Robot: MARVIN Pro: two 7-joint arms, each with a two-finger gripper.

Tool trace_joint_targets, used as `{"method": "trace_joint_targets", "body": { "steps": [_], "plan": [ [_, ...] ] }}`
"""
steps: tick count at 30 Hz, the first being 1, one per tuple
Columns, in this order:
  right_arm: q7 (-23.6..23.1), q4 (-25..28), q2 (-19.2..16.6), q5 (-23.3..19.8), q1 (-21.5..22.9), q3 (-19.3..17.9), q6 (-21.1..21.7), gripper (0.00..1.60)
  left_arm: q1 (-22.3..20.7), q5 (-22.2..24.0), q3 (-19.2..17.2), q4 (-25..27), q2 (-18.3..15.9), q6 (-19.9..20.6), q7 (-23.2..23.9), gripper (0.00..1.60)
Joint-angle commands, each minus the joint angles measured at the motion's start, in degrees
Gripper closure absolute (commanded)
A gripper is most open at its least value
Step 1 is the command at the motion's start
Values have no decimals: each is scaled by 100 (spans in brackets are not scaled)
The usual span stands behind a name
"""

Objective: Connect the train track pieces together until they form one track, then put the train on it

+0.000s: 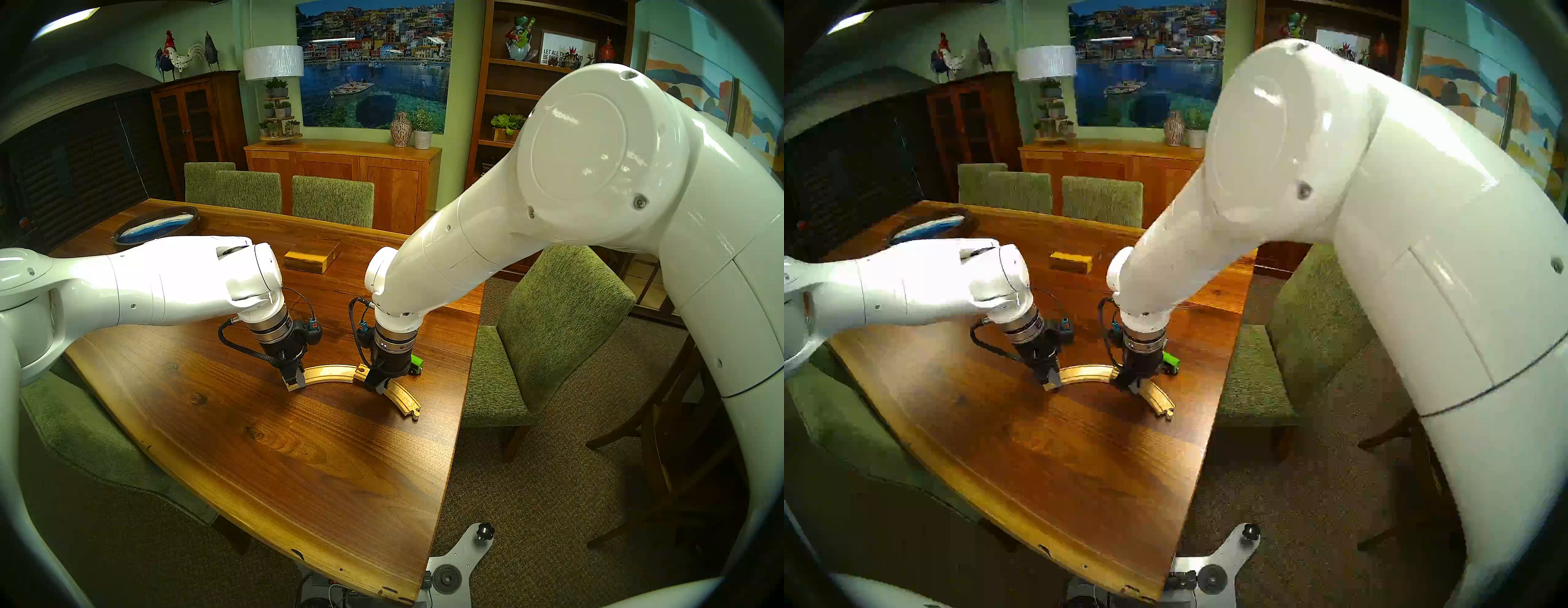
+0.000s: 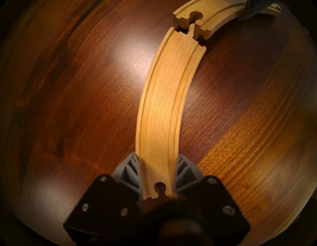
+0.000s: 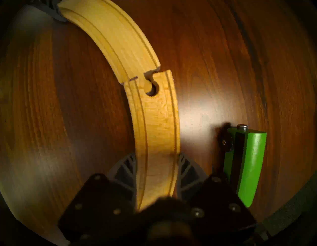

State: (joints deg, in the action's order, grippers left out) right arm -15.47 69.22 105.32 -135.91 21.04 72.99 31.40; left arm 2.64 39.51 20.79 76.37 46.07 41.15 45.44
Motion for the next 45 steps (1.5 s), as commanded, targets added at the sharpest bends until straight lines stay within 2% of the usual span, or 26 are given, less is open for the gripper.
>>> {"method": "trace_joint_targets", "body": {
  "steps": [1,11,30,40,45],
  "plan": [
    [415,109,144,-170,238,34,141,160,-100,11,-76,14,0,-11,7,160],
    [674,321,273,-325,432,26,112,160,-96,5,-82,13,-1,-9,10,160],
    [781,455,344,-241,669,36,-159,160,-88,-5,-93,12,-2,-6,14,160],
    [622,170,471,-25,536,78,-24,160,-85,-10,-99,13,-4,-4,18,160],
    [358,8,595,246,477,165,121,160,-82,-14,-104,13,-5,-3,20,160]
  ]
}}
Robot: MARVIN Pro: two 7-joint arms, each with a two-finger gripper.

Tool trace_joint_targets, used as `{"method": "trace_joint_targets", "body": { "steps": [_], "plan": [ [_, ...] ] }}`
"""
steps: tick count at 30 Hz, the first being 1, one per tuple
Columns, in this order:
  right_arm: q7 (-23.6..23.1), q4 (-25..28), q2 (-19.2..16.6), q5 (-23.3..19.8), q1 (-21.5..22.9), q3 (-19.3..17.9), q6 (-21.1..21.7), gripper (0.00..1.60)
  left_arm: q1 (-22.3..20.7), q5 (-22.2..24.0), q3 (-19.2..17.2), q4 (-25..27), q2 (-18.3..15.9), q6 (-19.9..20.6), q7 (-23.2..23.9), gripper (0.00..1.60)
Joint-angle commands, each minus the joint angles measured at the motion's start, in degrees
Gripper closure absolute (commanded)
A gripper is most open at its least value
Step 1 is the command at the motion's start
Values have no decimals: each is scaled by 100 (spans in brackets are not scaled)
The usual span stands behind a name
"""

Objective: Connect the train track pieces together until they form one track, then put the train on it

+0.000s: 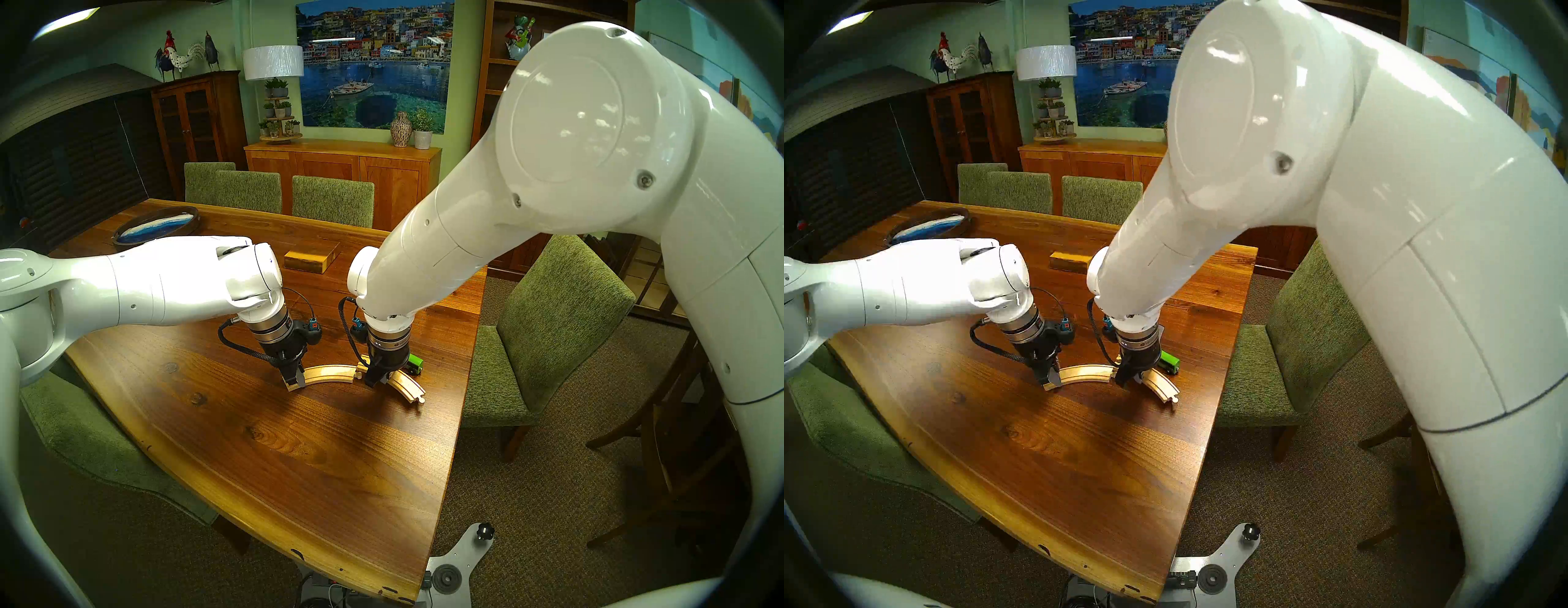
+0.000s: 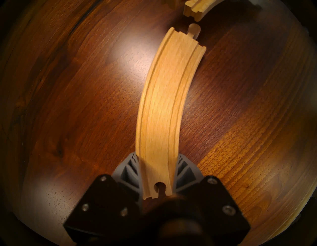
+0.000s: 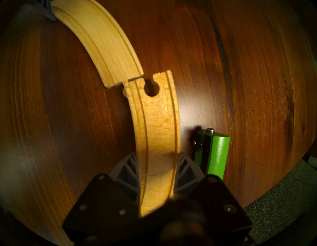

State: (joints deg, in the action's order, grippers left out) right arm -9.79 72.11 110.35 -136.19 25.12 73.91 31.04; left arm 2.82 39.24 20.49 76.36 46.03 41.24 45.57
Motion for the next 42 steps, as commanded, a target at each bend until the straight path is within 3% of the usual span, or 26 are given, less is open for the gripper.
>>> {"method": "trace_joint_targets", "body": {
  "steps": [1,18,42],
  "plan": [
    [-254,-300,111,303,65,87,182,160,-99,11,-76,14,-1,-12,7,160],
    [-529,-416,262,430,-4,186,205,160,-93,1,-87,14,-3,-8,12,160],
    [-321,-435,422,141,-93,221,308,160,-82,-14,-104,14,-5,-4,20,160]
  ]
}}
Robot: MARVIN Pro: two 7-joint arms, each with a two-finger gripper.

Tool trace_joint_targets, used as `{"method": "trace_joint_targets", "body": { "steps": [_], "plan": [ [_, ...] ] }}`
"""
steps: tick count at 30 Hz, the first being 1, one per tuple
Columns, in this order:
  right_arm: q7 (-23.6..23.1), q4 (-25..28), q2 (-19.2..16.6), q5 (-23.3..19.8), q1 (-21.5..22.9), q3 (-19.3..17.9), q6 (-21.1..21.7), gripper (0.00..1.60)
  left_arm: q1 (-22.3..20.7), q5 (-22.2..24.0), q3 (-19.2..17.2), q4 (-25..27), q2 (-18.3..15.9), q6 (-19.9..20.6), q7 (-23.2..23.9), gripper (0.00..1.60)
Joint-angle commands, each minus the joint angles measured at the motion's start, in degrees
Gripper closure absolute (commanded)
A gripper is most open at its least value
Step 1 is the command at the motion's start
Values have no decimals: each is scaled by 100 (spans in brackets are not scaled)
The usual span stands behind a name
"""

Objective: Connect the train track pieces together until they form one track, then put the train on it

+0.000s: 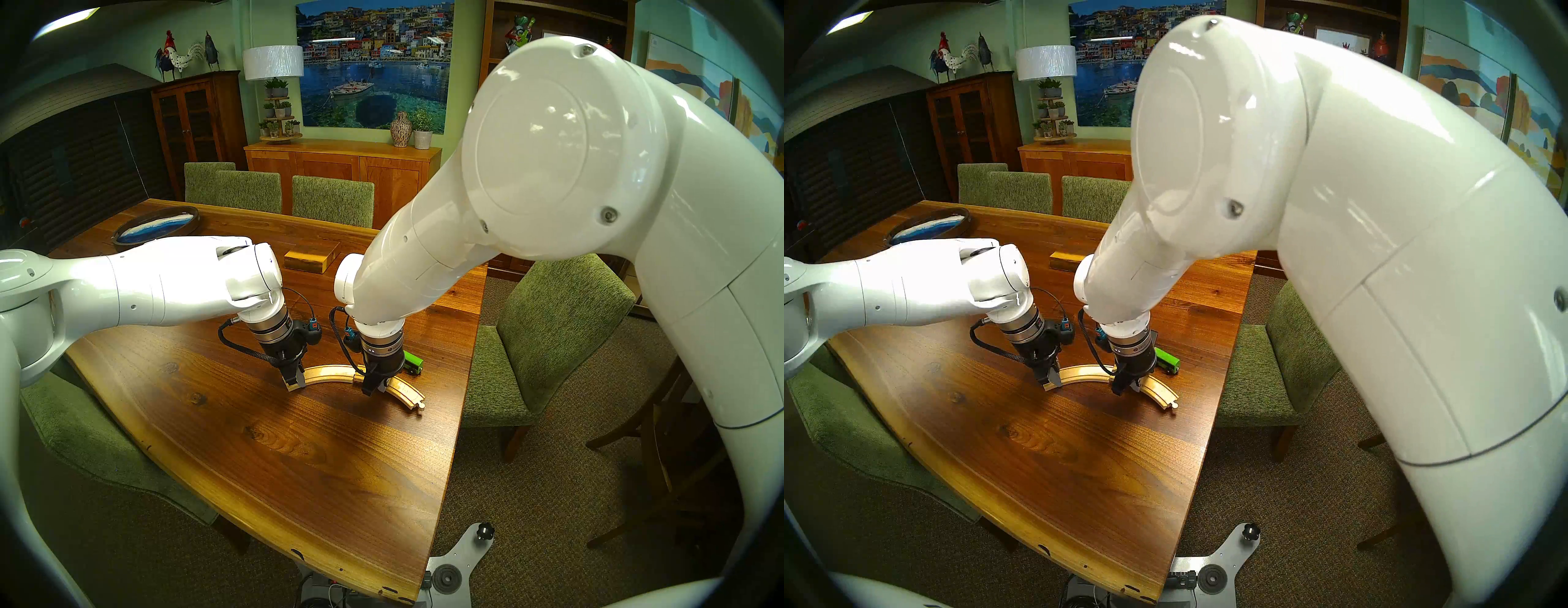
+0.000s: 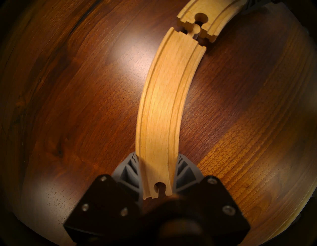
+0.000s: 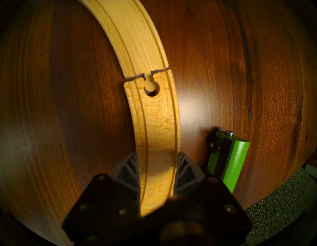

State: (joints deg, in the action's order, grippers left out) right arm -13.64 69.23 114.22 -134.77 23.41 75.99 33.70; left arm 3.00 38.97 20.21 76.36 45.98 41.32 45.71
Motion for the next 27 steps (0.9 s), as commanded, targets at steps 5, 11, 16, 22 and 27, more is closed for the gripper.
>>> {"method": "trace_joint_targets", "body": {
  "steps": [5,11,16,22,27],
  "plan": [
    [47,-178,74,-3,60,27,74,160,-98,10,-79,14,-1,-11,7,160],
    [33,-164,78,24,64,36,84,160,-95,6,-83,14,-2,-9,9,160],
    [57,-150,78,46,68,43,154,160,-93,4,-87,14,-3,-9,10,160],
    [70,-112,78,75,81,14,150,160,-90,-1,-92,14,-3,-7,13,160],
    [93,-103,78,58,77,-8,149,160,-87,-5,-96,14,-4,-6,14,160]
  ]
}}
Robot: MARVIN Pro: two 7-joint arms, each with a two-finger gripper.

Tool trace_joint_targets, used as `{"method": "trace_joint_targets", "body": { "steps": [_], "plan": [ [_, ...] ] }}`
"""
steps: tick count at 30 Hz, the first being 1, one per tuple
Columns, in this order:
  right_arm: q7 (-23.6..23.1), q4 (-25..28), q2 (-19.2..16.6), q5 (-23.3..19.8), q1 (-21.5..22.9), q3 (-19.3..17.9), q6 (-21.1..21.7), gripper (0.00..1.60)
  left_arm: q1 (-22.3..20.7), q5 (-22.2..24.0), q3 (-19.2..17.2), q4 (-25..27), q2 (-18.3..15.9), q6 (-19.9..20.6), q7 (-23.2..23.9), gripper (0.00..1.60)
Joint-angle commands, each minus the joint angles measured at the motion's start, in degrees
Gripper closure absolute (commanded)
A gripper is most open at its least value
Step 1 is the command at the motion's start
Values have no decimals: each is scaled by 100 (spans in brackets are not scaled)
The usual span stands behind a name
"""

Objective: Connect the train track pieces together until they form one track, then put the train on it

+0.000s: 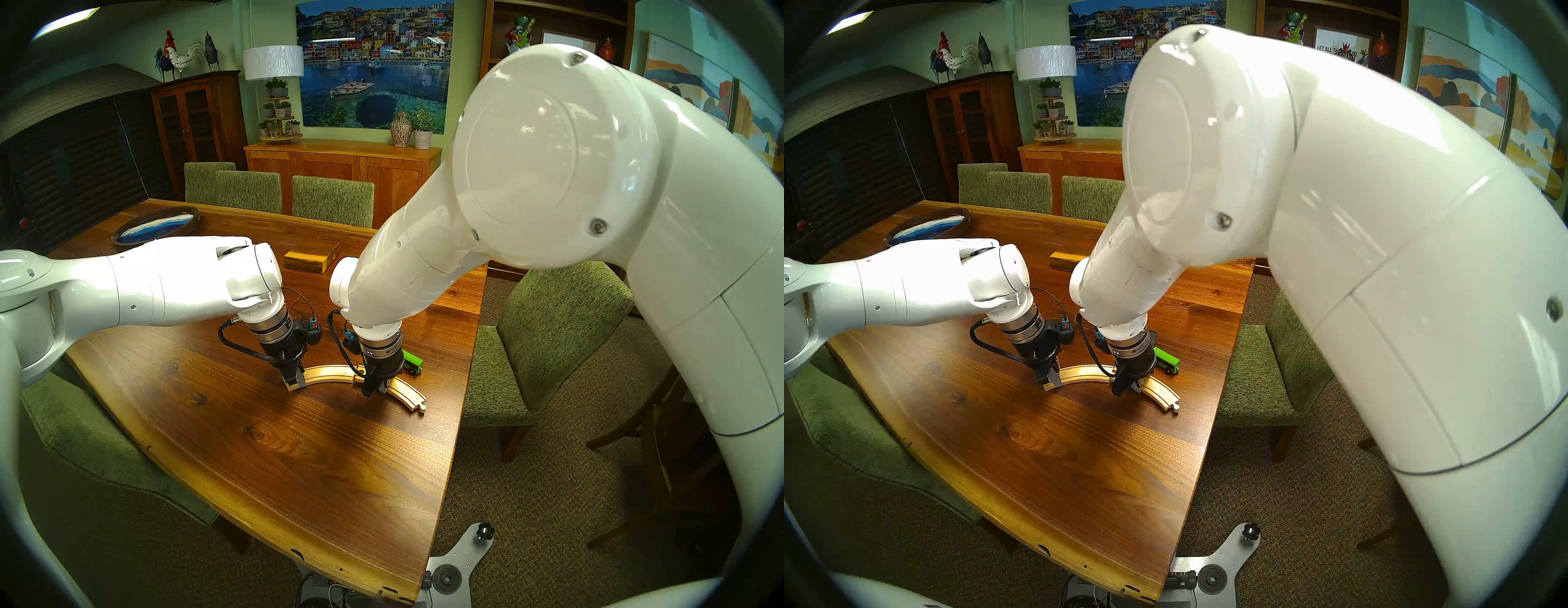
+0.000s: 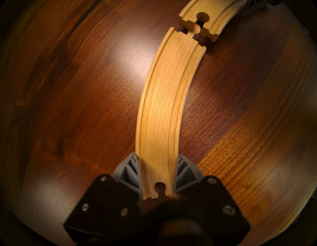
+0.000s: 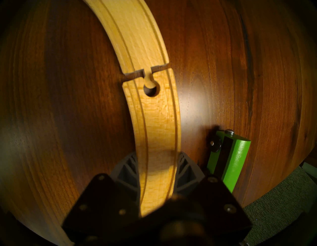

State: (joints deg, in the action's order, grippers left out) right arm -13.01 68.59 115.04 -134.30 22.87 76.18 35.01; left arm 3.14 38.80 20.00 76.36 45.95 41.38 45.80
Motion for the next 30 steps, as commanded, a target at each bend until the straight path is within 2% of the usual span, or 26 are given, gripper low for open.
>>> {"method": "trace_joint_targets", "body": {
  "steps": [1,18,30],
  "plan": [
    [36,-39,-4,8,128,-32,20,160,-100,12,-76,14,-1,-11,6,160],
    [39,-113,-4,75,104,-117,66,160,-91,-1,-91,14,-4,-7,13,160],
    [121,-207,-4,15,54,-154,252,160,-84,-10,-101,14,-5,-4,18,160]
  ]
}}
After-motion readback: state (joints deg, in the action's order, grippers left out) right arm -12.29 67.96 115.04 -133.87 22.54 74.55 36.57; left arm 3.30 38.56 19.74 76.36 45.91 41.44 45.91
